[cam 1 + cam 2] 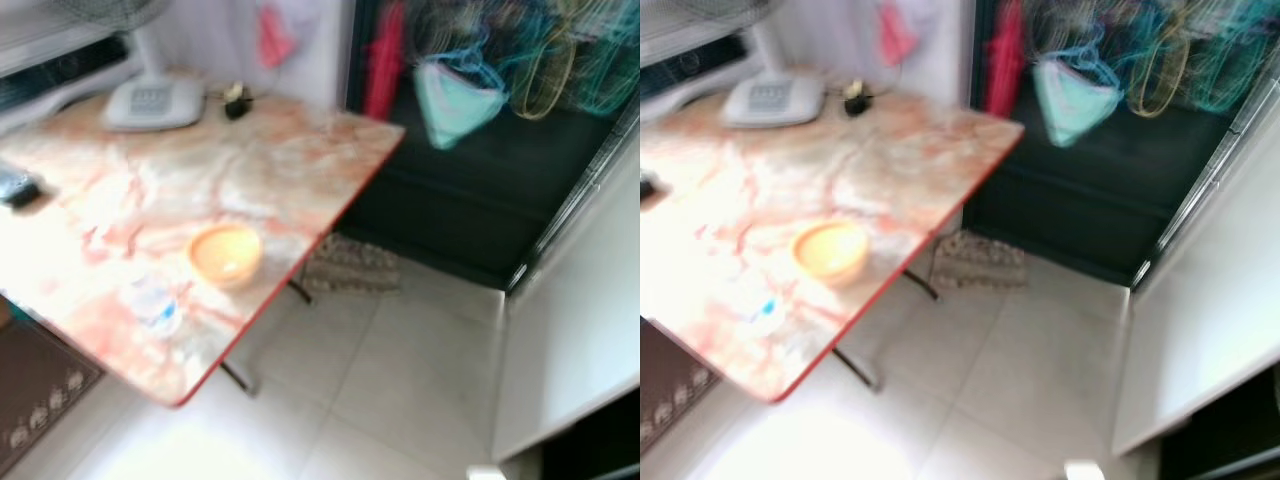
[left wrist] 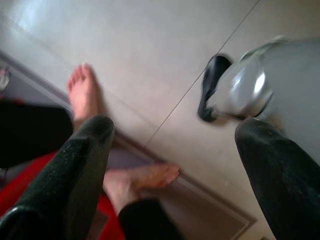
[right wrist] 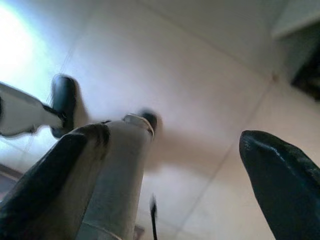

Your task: Restocking fridge

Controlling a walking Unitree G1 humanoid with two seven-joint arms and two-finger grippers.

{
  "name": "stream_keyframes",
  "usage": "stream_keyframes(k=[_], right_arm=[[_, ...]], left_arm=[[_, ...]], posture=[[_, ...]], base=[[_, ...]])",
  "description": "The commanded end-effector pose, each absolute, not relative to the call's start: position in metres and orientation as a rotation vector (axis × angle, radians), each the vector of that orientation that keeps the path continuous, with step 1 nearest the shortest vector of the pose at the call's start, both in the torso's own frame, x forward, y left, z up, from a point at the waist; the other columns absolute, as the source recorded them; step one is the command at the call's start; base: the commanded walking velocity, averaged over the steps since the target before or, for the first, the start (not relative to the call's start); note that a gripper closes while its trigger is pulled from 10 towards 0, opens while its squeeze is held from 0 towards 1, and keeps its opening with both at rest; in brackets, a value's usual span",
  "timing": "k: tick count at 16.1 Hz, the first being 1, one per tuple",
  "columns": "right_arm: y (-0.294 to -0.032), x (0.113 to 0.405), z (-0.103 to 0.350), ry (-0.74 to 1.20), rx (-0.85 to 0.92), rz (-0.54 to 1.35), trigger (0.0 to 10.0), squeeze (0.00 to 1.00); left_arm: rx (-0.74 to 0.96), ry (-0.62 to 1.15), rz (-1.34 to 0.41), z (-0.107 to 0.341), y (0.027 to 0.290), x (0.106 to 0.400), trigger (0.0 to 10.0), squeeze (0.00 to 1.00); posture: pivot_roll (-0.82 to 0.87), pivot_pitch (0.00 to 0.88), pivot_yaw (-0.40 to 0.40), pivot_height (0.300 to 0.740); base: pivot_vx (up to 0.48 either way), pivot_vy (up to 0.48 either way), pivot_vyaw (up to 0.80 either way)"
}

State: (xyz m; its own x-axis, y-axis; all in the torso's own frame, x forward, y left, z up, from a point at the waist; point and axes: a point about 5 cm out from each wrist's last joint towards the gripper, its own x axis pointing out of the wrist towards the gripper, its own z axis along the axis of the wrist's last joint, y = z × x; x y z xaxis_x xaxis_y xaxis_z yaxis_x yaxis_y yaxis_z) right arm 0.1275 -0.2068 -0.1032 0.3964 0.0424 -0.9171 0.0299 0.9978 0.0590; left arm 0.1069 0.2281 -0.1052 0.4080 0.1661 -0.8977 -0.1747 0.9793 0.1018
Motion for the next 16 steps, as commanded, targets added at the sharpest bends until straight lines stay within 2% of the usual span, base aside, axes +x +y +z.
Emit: stream_keyframes(k=[1,5,9,12,13,14,16], right_arm=[[-0.208,0.121,-0.105,1.181,0.066,0.003,10.0,0.0],[-0.195,0.118,-0.108,1.192,0.096,0.02,10.0,0.0],[-0.194,0.116,-0.108,1.188,0.078,0.062,10.0,0.0],[-0.194,0.113,-0.109,1.188,0.103,0.029,10.0,0.0],[-0.194,0.111,-0.11,1.19,0.104,0.022,10.0,0.0],[-0.195,0.11,-0.11,1.189,0.108,0.001,10.0,0.0],[-0.195,0.107,-0.111,1.189,0.119,-0.008,10.0,0.0]], left_arm=[[-0.009,1.109,0.223,-0.104,0.227,0.109,10.0,0.0],[-0.016,1.064,0.266,-0.101,0.24,0.109,10.0,0.0],[-0.012,0.985,0.314,-0.097,0.244,0.11,10.0,0.0],[0.025,0.865,0.359,-0.09,0.248,0.114,10.0,0.0],[0.08,0.774,0.366,-0.083,0.252,0.125,10.0,0.0],[0.167,0.373,0.359,-0.028,0.268,0.197,10.0,0.0],[0.263,0.101,0.307,0.027,0.266,0.235,10.0,0.0]], posture=[[0.1,0.028,-0.046,0.74],[0.14,0.013,-0.06,0.74],[0.17,0.03,-0.039,0.74],[0.17,0.03,-0.044,0.74],[0.17,0.03,-0.041,0.74],[0.16,0.032,-0.037,0.74],[0.16,0.029,-0.031,0.74]], base=[[0.0,0.0,0.8],[0.0,0.0,0.8],[0.0,0.0,0.8],[0.0,0.0,0.2],[0.0,0.0,0.0],[0.0,0.0,0.0],[0.0,0.0,0.0]])
